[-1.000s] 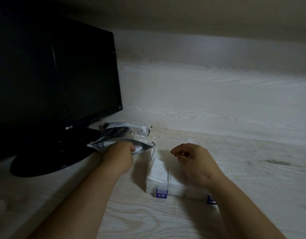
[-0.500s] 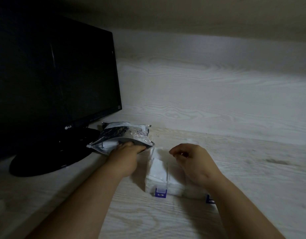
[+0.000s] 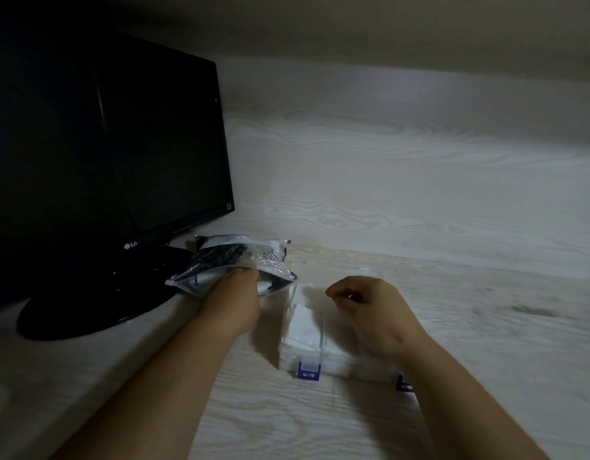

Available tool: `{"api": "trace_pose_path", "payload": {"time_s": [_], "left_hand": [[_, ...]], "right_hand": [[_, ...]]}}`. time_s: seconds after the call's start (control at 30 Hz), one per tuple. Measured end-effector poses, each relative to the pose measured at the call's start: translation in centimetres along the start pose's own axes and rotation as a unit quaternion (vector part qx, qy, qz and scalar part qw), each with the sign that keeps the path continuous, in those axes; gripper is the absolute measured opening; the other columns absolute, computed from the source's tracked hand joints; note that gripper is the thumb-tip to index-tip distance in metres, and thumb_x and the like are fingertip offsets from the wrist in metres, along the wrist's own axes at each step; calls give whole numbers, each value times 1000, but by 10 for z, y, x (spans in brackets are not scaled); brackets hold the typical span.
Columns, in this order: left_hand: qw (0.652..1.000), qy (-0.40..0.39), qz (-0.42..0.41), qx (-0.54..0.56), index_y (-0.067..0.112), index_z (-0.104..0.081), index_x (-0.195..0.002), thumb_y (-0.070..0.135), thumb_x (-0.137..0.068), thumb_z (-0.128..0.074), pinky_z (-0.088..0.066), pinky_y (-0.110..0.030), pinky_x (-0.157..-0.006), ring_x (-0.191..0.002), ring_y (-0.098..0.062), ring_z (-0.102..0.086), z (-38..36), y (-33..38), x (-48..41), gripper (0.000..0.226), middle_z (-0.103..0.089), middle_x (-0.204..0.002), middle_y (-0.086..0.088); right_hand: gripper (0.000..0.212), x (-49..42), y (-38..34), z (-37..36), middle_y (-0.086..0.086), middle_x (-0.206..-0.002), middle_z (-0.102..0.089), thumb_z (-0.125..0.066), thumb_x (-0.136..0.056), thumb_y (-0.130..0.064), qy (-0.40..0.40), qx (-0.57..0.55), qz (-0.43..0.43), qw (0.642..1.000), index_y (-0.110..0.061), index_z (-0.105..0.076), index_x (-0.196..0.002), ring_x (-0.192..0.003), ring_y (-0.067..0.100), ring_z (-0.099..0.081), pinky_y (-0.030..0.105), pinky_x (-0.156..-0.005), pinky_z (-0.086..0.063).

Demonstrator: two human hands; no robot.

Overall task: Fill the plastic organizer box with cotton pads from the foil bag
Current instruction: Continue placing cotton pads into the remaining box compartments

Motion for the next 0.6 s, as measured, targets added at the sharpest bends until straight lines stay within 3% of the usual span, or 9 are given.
{"api": "trace_pose_path", "payload": {"time_s": [0.3,0.6], "left_hand": [[998,-34,-42,24,25,-63,-125,1,-81,-50,-43,-32,-102,-122,-26,-53,-5,-1,2,52,-58,-129,-9],[1000,-23,-15,-14,9,-62,-119,4,-86,-51,-46,-37,-98,-116,-29,-58,0,1,6,35,-62,-123,-13]], "right_hand": [[22,1,-1,0,-13,-104,-68,-56,-94,-18,0,1,1,1000,-30,-72,-103,-91,2,-61,5,-71,-42],[20,1,-3,2,-13,-100,-66,-57,-93,-19,1,1,0,1000,-29,-72,-102,-87,3,-60,3,-68,-39]]}}
Point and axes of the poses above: each hand's wrist, its own x-axis away from the middle knuckle, its own z-axis out of the back of the hand, y = z × x, the point moved 3 cm from there along -x, towards the middle knuckle
